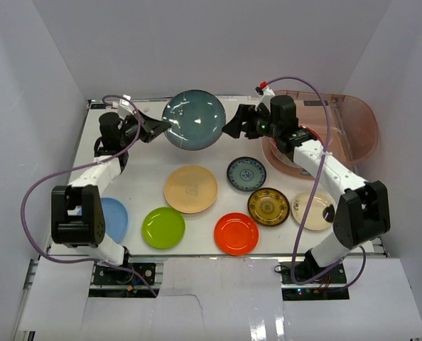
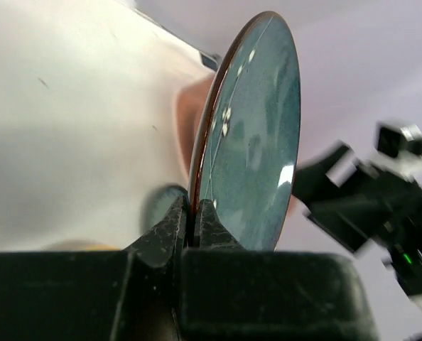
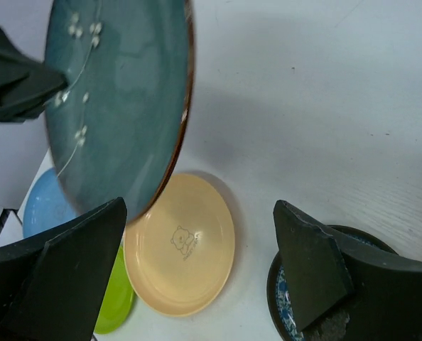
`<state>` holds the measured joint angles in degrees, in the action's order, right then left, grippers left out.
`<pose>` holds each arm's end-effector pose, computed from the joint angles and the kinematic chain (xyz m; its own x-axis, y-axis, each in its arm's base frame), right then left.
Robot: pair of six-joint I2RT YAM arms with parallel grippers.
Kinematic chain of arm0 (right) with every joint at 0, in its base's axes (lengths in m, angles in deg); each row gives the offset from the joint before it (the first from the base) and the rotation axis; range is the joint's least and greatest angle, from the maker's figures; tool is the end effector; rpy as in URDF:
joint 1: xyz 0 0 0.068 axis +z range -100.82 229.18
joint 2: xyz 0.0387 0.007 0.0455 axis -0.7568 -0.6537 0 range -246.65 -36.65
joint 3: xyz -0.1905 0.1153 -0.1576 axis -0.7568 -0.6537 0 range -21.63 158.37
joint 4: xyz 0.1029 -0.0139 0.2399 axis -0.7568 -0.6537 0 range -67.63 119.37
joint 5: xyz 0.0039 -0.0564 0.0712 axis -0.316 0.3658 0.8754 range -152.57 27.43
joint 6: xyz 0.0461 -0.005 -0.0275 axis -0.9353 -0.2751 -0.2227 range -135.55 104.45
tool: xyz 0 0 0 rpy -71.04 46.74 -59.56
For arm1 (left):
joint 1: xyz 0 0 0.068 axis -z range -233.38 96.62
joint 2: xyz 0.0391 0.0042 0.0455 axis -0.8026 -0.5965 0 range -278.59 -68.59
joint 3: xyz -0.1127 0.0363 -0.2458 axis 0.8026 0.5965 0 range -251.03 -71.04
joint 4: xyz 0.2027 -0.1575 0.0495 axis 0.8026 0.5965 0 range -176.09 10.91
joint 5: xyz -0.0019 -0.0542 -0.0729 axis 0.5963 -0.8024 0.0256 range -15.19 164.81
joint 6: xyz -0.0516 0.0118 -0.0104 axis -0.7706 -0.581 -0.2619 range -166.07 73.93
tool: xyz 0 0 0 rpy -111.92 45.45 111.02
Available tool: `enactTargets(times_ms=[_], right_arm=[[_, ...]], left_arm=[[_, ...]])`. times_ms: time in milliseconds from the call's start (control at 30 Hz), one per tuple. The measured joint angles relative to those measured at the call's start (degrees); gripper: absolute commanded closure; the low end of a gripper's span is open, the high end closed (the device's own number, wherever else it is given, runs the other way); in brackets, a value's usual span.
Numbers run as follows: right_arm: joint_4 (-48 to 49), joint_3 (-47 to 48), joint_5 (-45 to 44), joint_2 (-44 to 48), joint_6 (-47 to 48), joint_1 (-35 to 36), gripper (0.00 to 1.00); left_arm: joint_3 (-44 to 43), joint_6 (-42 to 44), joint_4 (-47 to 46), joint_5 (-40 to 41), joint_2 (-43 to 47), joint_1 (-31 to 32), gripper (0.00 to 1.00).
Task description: Place the plates into the plastic bin on the countertop
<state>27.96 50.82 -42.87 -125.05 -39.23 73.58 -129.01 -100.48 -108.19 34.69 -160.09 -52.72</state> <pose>0.3295 0.1626 0.3356 -0.5227 0.1780 -0.8337 -0.5155 0.7129 0.4754 0.3632 -0.0271 0.2721 -0.6360 -0.6145 -0.4668 0.2117 0.4428 -0.8713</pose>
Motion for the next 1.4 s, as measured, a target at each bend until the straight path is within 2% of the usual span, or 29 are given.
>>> enactTargets(times_ms=[133,233,267,300,333,367,433,500,600,633,700,733,767,800,833,933,1000,1033,1067,1100,1133,1200,1233,1300,1400], right_arm=[[0.26,1.38,0.11,-3.02,-1.44,0.02,0.1],[0.42,1.29,1.33,-3.58,-2.75,0.02,0.03],[0.83,1.11,1.79,-3.58,-3.17,0.0,0.29],[1.84,0.74,2.29,-3.56,-3.26,0.0,0.49],[2.67,0.33,2.8,-3.52,-3.65,0.02,0.74],[3.74,-0.39,4.26,-3.43,-4.9,0.02,0.82],[4.98,-1.51,5.25,-3.15,-6.05,0.55,0.9],[6.1,-1.86,7.19,-3.06,-7.54,0.39,0.9],[7.5,-1.86,10.08,-3.06,-8.87,0.22,0.57],[7.3,-1.86,10.49,-3.06,-9.14,0.22,0.37],[7.02,-1.84,11.63,-3.13,-9.44,0.2,0.28],[6.91,-1.84,12.46,-3.13,-9.35,0.2,0.27],[6.86,-1.84,13.42,-3.17,-9.4,0.2,0.29],[6.8,-1.84,14.08,-3.17,-9.35,0.2,0.35],[6.71,-1.84,14.88,-3.17,-9.44,0.2,0.6],[6.84,-1.88,16.9,-2.95,-9.99,0.5,0.92],[6.78,-2.19,17.03,-2.32,-12.04,0.57,0.92],[6.73,-2.23,16.57,-1.84,-12.68,0.61,0.92],[6.58,-2.29,16.5,-1.31,-13.05,0.57,0.92],[6.36,-2.38,16.37,-0.7,-13.25,0.52,0.92],[6.12,-2.4,16.39,-0.22,-13.25,0.44,0.92],[5.55,-2.4,16.02,0.66,-12.24,0.37,0.92],[4.63,-2.4,15.5,0.92,-11.89,-0.11,0.92],[3.26,-2.4,15.61,1.27,-11.78,-2.64,0.92],[0.79,-2.4,14.23,2.6,-11.96,-10.45,0.92]], left_arm=[[7.17,-1.55,-0.15,-2.47,7.63,1.6,1.0],[11.3,-1.73,1.44,-3.74,11.17,2.82,1.0],[12.59,-1.79,1.97,-3.89,12.37,3.08,1.0],[13.73,-1.84,2.38,-3.96,13.49,3.19,1.0],[14.69,-1.81,2.91,-4.09,14.6,3.21,1.0],[15.26,-2.08,3.41,-4.11,15.54,3.21,1.0],[15.39,-1.03,5.18,-3.52,16.9,3.39,0.99],[15.65,-0.33,6.69,-3.34,18.03,3.13,0.97],[16.26,0.07,7.56,-2.93,20.24,3.1,1.0],[16.26,0.15,7.63,-2.86,20.94,3.17,1.0],[16.26,0.17,7.43,-2.89,22.43,3.17,1.0],[16.26,0.11,7.21,-2.99,22.95,3.17,1.0],[16.26,0.02,6.71,-3.23,23.45,3.17,1.0],[16.26,0.02,6.47,-3.43,23.76,3.17,1.0],[16.26,-0.02,6.32,-3.63,23.89,3.17,1.0],[16.28,0.24,6.64,-3.23,23.85,3.23,1.0],[16.35,1.4,7.54,-3.41,23.85,3.15,0.99],[16.35,1.86,7.67,-3.23,23.91,3.19,0.94],[16.35,2.05,7.61,-3.39,24.09,3.21,0.84],[16.35,2.49,7.63,-3.41,24.48,3.3,0.7],[16.35,2.4,8.0,-3.41,24.98,3.43,0.43],[16.22,2.99,8.52,-4.0,26.73,3.76,0.24],[15.98,3.78,9.25,-4.0,28.0,4.17,0.11],[15.13,6.75,12.07,-3.98,30.69,5.25,0.02],[13.25,12.94,17.79,-3.15,34.56,9.09,0.02]])
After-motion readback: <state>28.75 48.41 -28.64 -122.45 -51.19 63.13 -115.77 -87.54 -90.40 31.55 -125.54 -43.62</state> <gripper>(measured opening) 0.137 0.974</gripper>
